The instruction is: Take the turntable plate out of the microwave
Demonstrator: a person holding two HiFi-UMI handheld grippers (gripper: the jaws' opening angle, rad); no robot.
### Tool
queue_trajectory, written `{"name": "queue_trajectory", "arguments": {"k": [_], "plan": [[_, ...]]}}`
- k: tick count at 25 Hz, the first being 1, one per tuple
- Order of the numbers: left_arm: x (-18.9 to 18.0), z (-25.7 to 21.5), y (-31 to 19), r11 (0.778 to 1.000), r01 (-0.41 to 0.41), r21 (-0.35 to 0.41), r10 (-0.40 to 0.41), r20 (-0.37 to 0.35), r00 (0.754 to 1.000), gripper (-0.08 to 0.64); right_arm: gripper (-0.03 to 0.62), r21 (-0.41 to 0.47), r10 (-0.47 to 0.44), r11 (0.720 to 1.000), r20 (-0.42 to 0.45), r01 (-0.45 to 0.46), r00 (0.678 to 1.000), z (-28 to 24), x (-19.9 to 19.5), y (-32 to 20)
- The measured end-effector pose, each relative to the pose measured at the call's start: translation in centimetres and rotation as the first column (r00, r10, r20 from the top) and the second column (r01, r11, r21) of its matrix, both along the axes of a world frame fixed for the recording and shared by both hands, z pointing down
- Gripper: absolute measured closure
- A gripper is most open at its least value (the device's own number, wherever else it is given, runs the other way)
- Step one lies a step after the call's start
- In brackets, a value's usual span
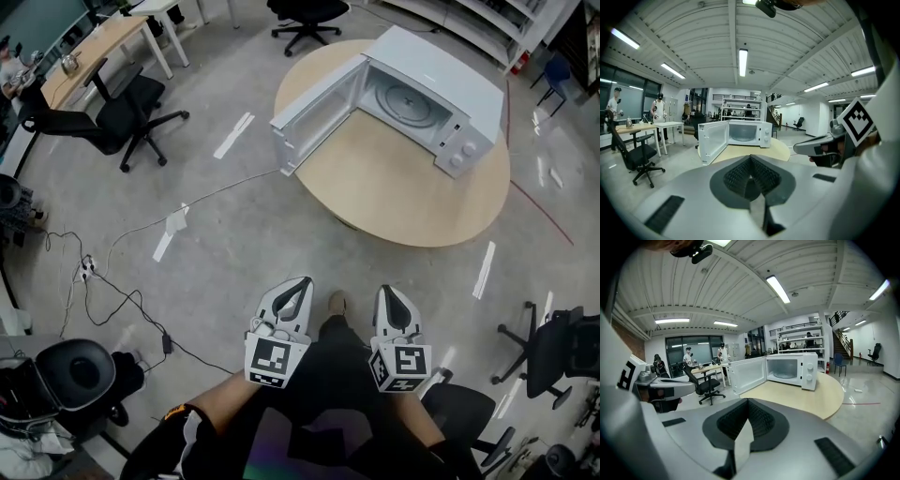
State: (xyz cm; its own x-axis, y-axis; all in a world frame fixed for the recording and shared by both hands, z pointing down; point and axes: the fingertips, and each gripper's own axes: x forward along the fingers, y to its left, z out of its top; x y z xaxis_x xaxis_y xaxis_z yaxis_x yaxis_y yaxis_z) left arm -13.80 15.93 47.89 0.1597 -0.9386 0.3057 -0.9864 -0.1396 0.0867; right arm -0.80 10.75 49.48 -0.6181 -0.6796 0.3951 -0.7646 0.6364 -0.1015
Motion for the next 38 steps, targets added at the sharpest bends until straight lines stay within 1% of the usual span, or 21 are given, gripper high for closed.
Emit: {"name": "queue_trajectory", "arguments": {"k": [6, 18, 22, 27, 33, 38], "plan": [[1.0, -0.6, -5.2, 1.000, 0.003, -0.004, -0.003, 0.025, 1.000, 0.512, 0.577, -0.003, 0.006, 1.000, 0.023, -0.006, 1.000, -0.2, 1.4, -5.3], [4.6, -2.3, -13.9, 1.000, 0.018, 0.020, -0.019, 0.076, 0.997, 0.512, 0.577, 0.039, -0.005, 0.999, 0.088, 0.002, 0.996, -1.6, 4.8, -14.5], [5.7, -2.6, -15.8, 0.999, 0.031, 0.014, -0.032, 0.076, 0.997, 0.514, 0.577, 0.043, -0.012, 0.999, 0.098, 0.007, 0.995, -1.8, 6.1, -16.6], [6.0, -2.4, -17.7, 0.999, 0.040, -0.001, -0.040, 0.085, 0.996, 0.514, 0.577, 0.029, 0.002, 1.000, 0.116, -0.006, 0.993, -1.4, 6.8, -18.6], [6.3, -2.1, -20.1, 1.000, 0.003, -0.014, -0.002, 0.081, 0.997, 0.512, 0.577, 0.013, 0.030, 0.999, 0.118, -0.032, 0.993, -0.8, 6.9, -20.2], [5.9, -1.1, -24.1, 0.999, -0.049, -0.023, 0.051, 0.050, 0.997, 0.512, 0.577, 0.009, 0.082, 0.996, 0.091, -0.084, 0.992, -0.2, 6.7, -22.7]]}}
